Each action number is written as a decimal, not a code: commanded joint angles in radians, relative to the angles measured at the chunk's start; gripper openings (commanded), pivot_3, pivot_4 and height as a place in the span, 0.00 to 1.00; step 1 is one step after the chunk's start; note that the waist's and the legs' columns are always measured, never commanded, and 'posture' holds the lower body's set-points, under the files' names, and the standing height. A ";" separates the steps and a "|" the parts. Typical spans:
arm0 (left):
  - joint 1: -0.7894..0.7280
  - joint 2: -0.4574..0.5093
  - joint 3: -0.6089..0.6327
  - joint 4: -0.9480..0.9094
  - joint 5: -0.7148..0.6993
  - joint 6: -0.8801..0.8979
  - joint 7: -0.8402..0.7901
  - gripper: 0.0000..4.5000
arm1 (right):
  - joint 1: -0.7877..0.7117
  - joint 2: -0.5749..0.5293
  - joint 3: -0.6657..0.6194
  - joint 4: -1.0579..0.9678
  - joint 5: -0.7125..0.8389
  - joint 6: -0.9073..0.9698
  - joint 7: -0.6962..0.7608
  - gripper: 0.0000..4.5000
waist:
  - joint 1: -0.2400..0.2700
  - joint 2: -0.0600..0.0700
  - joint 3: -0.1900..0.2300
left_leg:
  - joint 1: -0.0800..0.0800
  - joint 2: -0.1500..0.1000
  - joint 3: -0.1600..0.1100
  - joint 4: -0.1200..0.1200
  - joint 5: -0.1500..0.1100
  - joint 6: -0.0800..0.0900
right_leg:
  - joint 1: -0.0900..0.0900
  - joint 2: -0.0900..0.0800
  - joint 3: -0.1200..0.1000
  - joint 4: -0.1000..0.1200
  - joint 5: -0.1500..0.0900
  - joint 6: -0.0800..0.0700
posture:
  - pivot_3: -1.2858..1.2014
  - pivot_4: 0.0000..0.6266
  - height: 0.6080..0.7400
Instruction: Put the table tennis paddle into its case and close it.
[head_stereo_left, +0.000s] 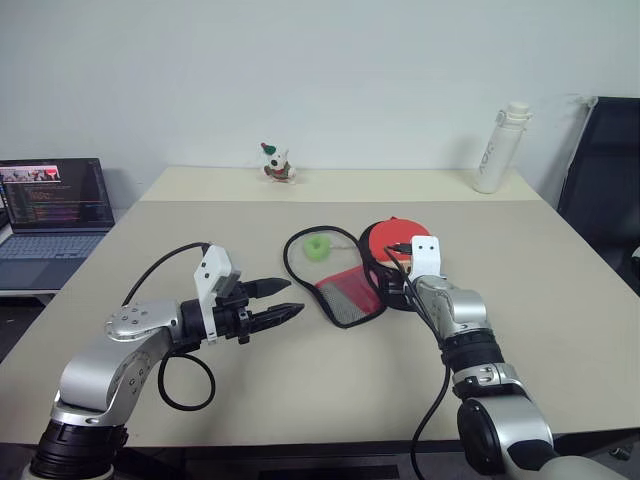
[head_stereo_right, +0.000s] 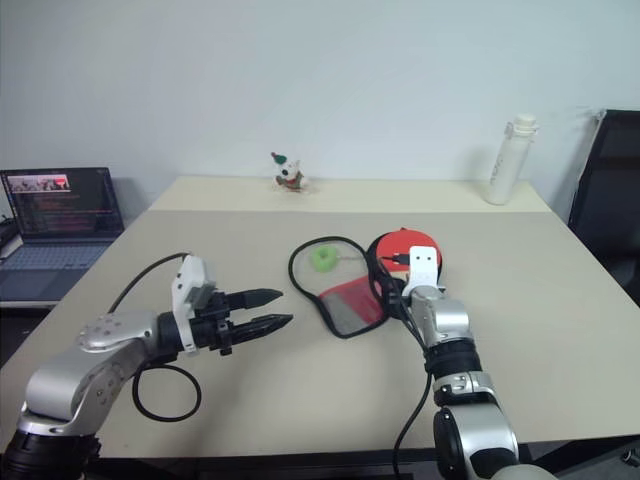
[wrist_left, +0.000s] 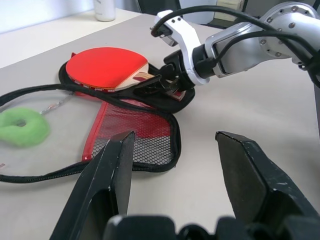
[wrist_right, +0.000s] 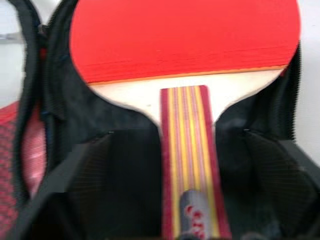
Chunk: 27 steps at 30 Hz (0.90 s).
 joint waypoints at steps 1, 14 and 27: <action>-0.001 -0.003 0.016 -0.010 0.000 -0.023 0.007 0.63 | 0.015 -0.017 0.004 -0.078 0.006 0.017 0.017 0.99 | 0.000 0.000 0.000 | 0.000 0.000 0.000 0.000 0.000 0.000 | 0.000 0.000 0.000 0.000 0.000 0.000 | 0.52 0.24 1.00; 0.000 -0.006 0.010 -0.006 0.006 -0.030 0.019 0.63 | 0.070 -0.025 0.038 -0.034 -0.031 -0.071 0.013 0.63 | 0.000 0.000 0.000 | 0.000 0.000 0.000 0.000 0.000 0.000 | 0.000 0.000 0.000 0.000 0.000 0.000 | 0.52 0.24 1.00; 0.003 -0.006 0.012 0.003 0.010 -0.038 0.015 0.63 | 0.118 -0.022 0.048 -0.182 -0.036 -0.009 0.018 0.28 | 0.000 0.000 0.000 | 0.000 0.000 0.000 0.000 0.000 0.000 | 0.000 0.000 0.000 0.000 0.000 0.000 | 0.52 0.24 1.00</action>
